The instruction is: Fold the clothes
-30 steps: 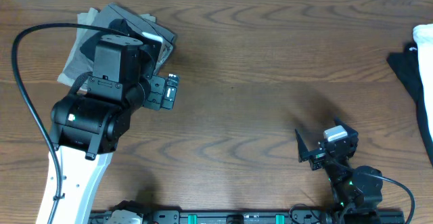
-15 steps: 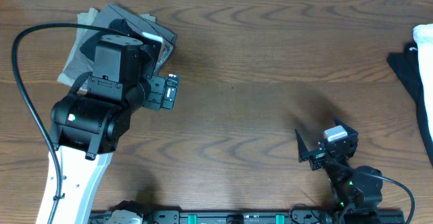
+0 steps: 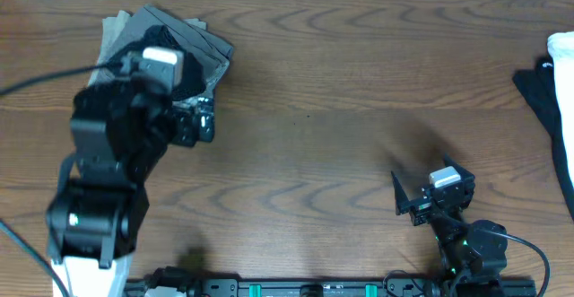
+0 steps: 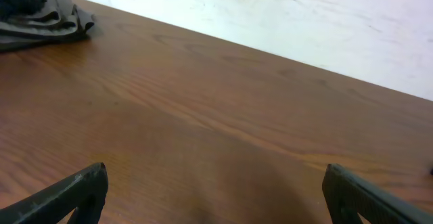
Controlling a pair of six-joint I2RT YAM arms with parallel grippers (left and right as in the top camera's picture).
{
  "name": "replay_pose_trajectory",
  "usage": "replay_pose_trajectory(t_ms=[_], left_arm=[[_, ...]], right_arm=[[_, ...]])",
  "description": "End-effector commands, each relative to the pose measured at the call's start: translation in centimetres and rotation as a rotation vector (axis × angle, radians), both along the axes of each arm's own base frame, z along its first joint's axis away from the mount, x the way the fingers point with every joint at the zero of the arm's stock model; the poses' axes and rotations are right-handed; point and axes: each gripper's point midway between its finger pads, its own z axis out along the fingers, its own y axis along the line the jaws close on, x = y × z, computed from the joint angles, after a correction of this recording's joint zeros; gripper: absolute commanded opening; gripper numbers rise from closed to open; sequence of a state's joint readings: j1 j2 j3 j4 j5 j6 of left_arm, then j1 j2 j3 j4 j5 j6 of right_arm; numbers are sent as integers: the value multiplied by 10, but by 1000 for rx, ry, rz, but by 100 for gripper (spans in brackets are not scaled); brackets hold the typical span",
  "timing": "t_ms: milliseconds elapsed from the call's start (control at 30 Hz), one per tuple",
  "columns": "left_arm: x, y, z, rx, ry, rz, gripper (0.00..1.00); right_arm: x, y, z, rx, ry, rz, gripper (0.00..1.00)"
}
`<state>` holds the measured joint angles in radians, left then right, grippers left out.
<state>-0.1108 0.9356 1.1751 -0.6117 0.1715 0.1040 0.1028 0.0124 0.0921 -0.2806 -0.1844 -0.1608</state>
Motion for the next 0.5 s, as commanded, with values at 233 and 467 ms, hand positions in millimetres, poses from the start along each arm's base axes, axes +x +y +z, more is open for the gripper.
replay_pose_trajectory(t_ms=[233, 467], left_arm=[[-38, 23, -31, -43, -182, 66, 98], [-63, 34, -48, -29, -275, 123, 98]], right_arm=[[0, 0, -1, 18, 3, -1, 99], [0, 0, -1, 18, 4, -1, 99]])
